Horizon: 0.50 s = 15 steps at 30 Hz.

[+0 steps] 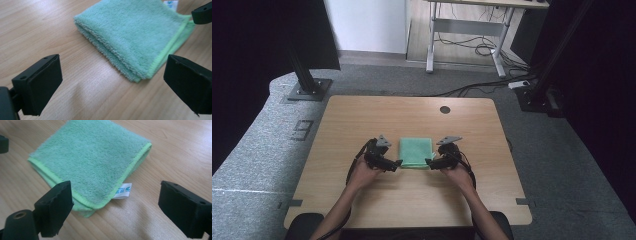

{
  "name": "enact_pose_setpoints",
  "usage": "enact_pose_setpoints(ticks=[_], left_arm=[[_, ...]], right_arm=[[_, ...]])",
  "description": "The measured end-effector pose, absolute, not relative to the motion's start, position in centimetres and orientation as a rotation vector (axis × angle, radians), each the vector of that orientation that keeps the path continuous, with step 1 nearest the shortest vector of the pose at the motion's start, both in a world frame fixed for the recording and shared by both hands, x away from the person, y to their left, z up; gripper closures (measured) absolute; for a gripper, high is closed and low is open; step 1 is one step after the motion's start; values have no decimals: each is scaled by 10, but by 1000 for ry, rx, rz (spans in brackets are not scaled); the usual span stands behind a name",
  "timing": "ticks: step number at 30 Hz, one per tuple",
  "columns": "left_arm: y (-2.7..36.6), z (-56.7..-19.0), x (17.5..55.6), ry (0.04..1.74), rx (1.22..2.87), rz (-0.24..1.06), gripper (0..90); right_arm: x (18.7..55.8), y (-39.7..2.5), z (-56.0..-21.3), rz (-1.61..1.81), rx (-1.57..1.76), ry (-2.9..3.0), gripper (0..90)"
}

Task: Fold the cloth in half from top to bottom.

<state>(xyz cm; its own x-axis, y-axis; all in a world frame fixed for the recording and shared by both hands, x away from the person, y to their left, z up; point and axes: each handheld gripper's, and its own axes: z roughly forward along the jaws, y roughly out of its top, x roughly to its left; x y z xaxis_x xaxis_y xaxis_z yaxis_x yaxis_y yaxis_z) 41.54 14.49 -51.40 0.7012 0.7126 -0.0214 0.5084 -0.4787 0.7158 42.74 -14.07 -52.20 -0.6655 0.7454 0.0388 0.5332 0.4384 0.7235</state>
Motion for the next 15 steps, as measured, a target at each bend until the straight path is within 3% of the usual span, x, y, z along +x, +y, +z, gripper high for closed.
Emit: enact_pose_setpoints(ticks=[15], left_arm=[[157, -489, 388, 867, 2196, 426, 6]], right_arm=[[403, -153, -496, 1051, 1019, 2411, 59]])
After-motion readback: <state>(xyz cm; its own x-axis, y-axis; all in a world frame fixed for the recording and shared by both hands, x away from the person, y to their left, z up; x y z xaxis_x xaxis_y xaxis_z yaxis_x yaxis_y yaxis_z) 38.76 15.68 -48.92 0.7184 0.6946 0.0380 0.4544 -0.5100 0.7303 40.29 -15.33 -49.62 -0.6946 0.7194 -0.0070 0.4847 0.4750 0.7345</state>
